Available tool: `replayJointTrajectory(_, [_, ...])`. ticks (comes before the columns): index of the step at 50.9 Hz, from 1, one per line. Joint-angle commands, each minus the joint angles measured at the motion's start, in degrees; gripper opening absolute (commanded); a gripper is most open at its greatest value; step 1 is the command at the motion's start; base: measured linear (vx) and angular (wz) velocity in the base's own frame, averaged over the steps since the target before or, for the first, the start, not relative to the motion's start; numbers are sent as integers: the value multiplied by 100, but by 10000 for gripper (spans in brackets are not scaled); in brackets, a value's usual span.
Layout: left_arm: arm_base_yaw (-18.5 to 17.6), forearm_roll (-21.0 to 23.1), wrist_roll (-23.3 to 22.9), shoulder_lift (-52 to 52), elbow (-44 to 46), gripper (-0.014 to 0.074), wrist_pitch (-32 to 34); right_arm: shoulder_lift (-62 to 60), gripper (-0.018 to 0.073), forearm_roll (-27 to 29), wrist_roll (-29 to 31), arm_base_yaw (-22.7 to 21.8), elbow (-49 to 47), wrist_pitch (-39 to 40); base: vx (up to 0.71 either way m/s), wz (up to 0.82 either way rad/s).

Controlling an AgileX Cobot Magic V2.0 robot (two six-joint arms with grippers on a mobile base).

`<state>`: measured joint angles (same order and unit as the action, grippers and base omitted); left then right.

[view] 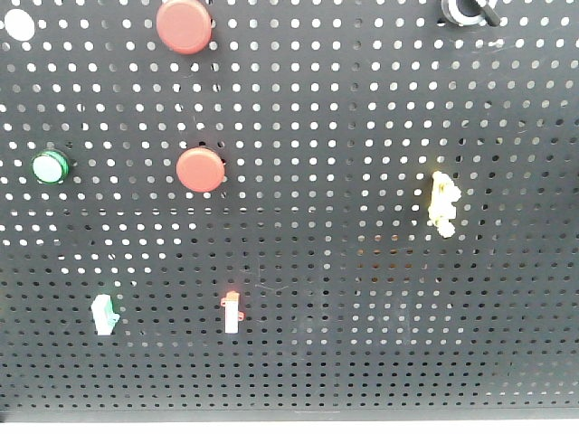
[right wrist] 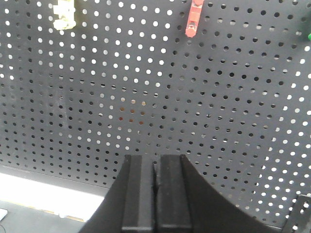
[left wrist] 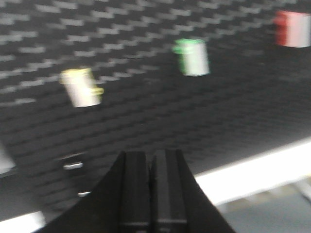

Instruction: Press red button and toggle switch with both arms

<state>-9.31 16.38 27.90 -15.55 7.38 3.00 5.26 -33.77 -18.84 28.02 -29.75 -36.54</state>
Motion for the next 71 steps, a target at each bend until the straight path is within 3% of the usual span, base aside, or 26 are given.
replayJointTrajectory(1, [284,-548,-480,409,-480,1,942,98,-3,-173,4,-22,-135,401,0,0])
replayJointTrajectory(9, [481,-870,-1149,1053,-1124,1,945,98,-3,-173,4,-22,-135,401,0,0])
replayJointTrajectory(12, [481,-965,-1150,1295,-1096,1,336,98,-3,-173,4,-22,-135,401,0,0])
replayJointTrajectory(20, [481,-970,-1150,1748,-1096,1,-388,98,-3,-173,4,-22,-135,401,0,0])
replayJointTrajectory(71, [471,-963,-1253,1716,-1096,1,-362,98,-3,-111,45,-27,-129,412,0,0])
